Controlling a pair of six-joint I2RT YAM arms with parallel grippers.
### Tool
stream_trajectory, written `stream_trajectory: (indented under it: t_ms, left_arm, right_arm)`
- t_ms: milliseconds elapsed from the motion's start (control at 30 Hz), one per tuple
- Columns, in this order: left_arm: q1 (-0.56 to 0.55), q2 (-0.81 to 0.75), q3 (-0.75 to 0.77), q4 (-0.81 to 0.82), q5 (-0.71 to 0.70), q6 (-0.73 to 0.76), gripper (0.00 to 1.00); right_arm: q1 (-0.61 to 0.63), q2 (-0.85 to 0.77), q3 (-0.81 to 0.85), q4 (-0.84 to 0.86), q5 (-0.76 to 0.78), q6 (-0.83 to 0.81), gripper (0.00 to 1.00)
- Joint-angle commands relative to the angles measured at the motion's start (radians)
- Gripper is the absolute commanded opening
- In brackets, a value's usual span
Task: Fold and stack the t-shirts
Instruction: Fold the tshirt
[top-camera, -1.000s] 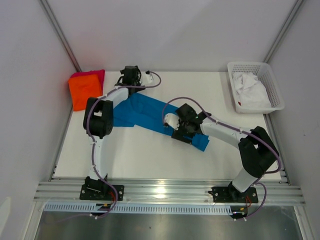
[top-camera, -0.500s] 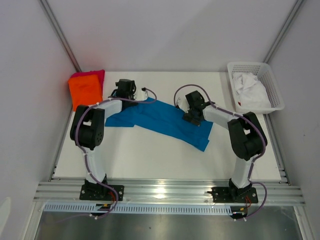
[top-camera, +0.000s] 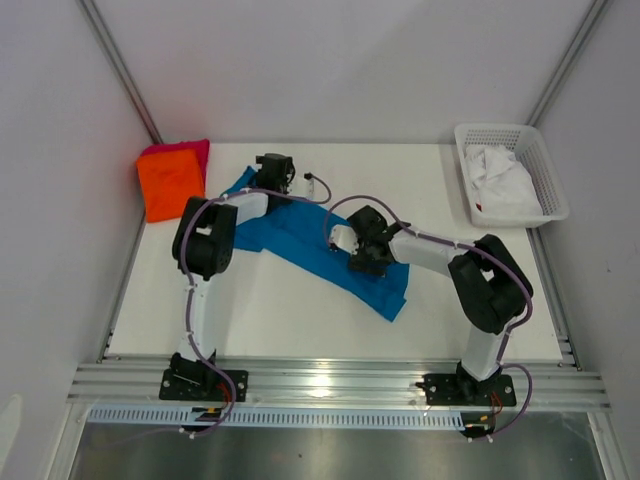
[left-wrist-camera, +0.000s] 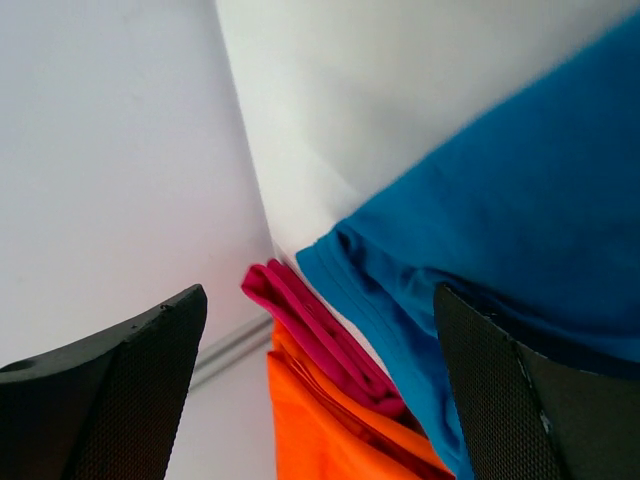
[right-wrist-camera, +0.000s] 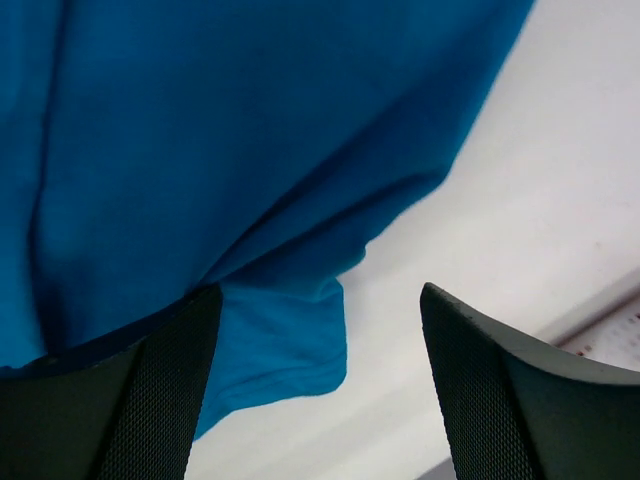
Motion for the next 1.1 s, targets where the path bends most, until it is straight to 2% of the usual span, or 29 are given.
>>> stream_trajectory:
  t_ms: [0, 200, 367, 433, 467, 500, 533, 600, 767, 800, 900, 1000, 1067]
  left_arm:
    - [-0.029, 0.044, 0.106, 0.001, -0.004, 0.021, 0.96]
    - [-0.066, 0.114, 0.250, -0.048, 0.015, -0.002, 0.95]
    - [-0.091, 0.146, 0.312, -0.088, 0.009, -0.028, 0.95]
    - [-0.083, 0.129, 0.333, -0.126, 0.018, -0.086, 0.97]
    - [-0.066, 0.099, 0.350, -0.172, 0.059, -0.135, 0.96]
    - [-0.054, 0.083, 0.369, -0.315, 0.094, -0.240, 0.96]
    - [-0.039, 0.066, 0.416, -0.389, 0.134, -0.292, 0.94]
    - [0.007, 0.007, 0.418, -0.526, 0.249, -0.405, 0.92]
    - [0.111, -0.145, 0.263, -0.638, 0.467, -0.507, 0.91]
    - [0.125, -0.155, 0.263, -0.639, 0.504, -0.519, 0.90]
    - [0.173, -0.150, 0.293, -0.784, 0.614, -0.513, 0.88]
    - [0.176, -0.120, 0.295, -0.841, 0.584, -0.461, 0.89]
    - [0.165, -0.072, 0.301, -0.838, 0.515, -0.421, 0.87]
  right_arm:
    - [0.033, -0.060, -0.016, -0.106, -0.108, 0.068, 0.83]
    - [0.091, -0.099, -0.013, -0.167, -0.162, 0.112, 0.83]
    - [0.131, -0.108, -0.014, -0.189, -0.191, 0.148, 0.84]
    - [0.134, -0.111, -0.018, -0.184, -0.188, 0.151, 0.84]
    - [0.131, -0.112, -0.019, -0.181, -0.186, 0.151, 0.84]
    - [0.131, -0.114, -0.022, -0.175, -0.185, 0.152, 0.84]
    - [0.129, -0.114, -0.022, -0.166, -0.188, 0.154, 0.85]
    - [0.123, -0.108, -0.022, -0.161, -0.197, 0.159, 0.84]
    - [0.117, -0.083, -0.021, -0.141, -0.197, 0.159, 0.85]
    - [0.117, -0.080, -0.019, -0.140, -0.197, 0.159, 0.85]
    - [0.116, -0.070, -0.008, -0.137, -0.191, 0.159, 0.85]
    - [0.114, -0.060, 0.007, -0.141, -0.183, 0.160, 0.84]
    - [0.113, -0.059, 0.013, -0.143, -0.168, 0.159, 0.85]
